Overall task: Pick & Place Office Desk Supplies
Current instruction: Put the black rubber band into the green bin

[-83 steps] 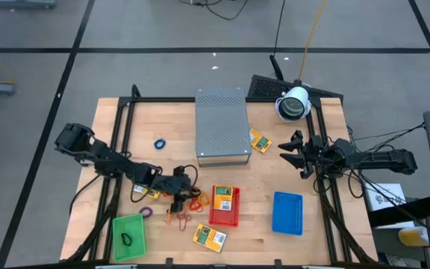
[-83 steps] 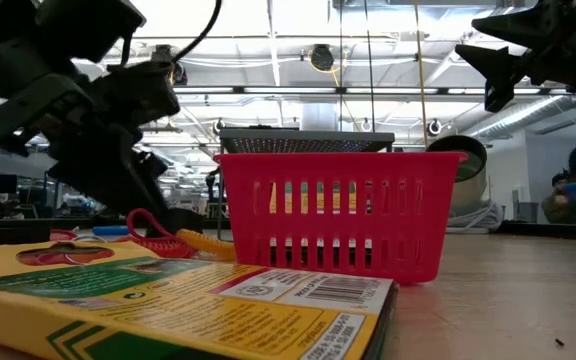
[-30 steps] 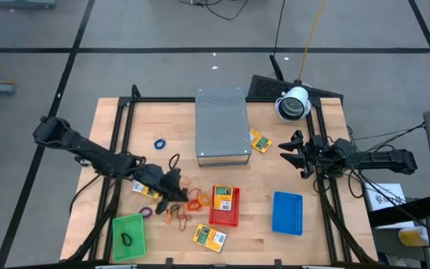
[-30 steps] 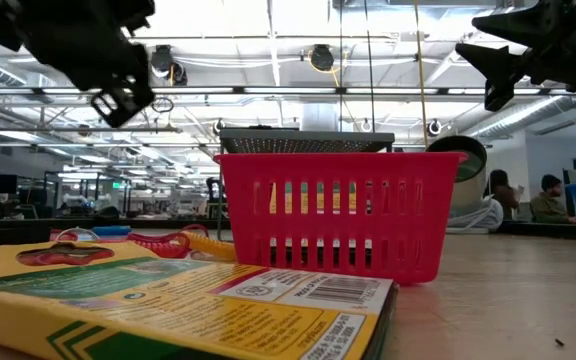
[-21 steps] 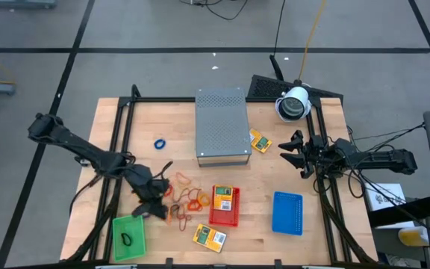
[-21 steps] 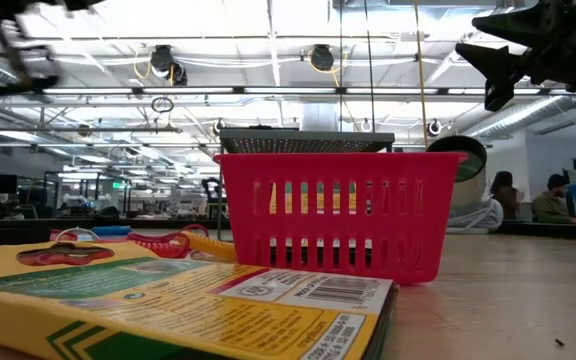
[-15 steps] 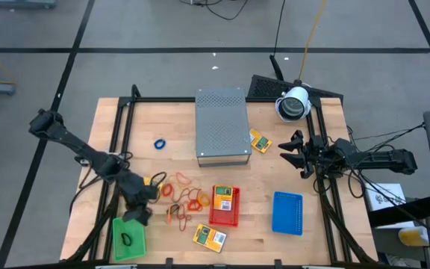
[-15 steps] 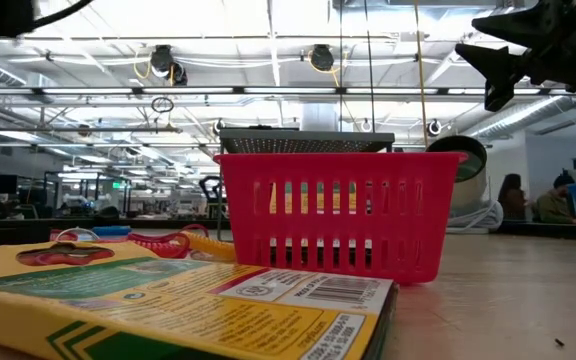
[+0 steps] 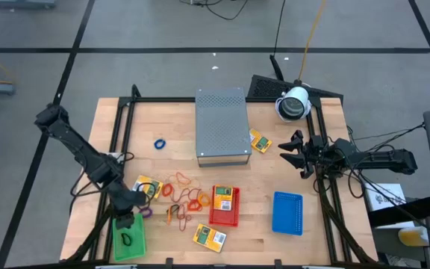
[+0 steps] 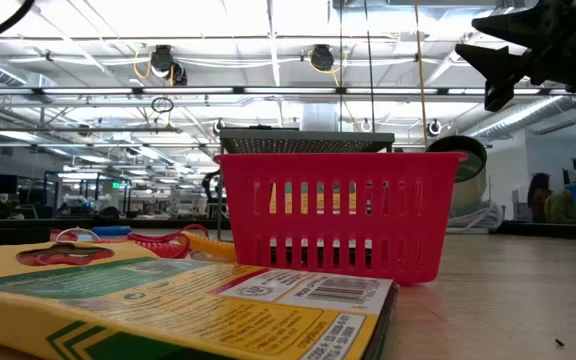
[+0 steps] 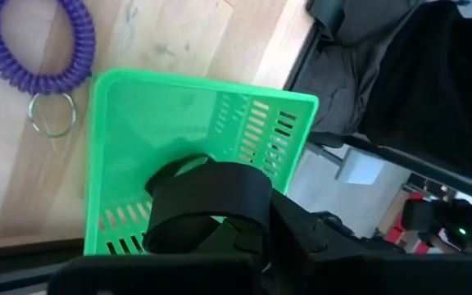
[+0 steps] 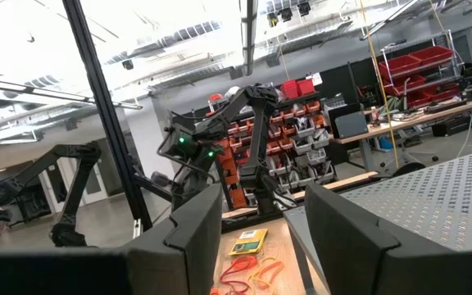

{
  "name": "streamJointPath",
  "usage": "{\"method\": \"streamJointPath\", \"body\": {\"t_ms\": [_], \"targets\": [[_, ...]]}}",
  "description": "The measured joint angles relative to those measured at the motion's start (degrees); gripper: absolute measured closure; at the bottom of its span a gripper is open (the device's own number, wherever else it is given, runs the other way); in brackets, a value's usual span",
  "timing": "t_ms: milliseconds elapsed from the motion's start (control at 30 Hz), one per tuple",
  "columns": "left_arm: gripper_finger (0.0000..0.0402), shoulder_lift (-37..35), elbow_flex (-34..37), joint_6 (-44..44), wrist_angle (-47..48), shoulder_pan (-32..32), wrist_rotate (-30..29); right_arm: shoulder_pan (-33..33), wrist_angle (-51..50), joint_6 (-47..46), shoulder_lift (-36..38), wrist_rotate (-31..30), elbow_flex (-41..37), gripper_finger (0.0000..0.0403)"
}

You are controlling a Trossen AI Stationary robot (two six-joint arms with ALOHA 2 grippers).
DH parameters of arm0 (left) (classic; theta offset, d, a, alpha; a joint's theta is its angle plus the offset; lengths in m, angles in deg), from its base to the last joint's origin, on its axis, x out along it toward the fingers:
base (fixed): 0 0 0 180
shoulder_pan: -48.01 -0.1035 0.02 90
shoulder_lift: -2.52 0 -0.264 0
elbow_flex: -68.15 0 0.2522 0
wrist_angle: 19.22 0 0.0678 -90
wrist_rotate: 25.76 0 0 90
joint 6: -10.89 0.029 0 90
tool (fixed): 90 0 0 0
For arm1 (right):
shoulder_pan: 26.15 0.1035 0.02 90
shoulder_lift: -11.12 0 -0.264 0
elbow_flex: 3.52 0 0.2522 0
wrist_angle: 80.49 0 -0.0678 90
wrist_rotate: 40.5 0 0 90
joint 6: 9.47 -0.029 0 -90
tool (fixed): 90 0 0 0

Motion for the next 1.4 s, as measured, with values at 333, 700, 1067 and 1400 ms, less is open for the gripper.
{"method": "streamJointPath", "body": {"t_ms": [333,700,1067,1400], "targets": [[0.0383,0.0,0.0,-3.1,-0.1,3.6,-7.7,0.0,0.0,0.0,0.0,0.0,0.0,0.0234],[0.0387,0.0,0.0,-4.6,-0.2,5.0,-8.1,0.0,0.0,0.0,0.0,0.0,0.0,0.0234],[0.0363,0.0,0.0,-5.4,-0.7,5.2,-8.0,0.0,0.0,0.0,0.0,0.0,0.0,0.0234],[0.0351,0.0,0.0,-7.9,-3.0,5.3,-6.9,0.0,0.0,-0.4,0.0,0.0,0.0,0.0234]]}}
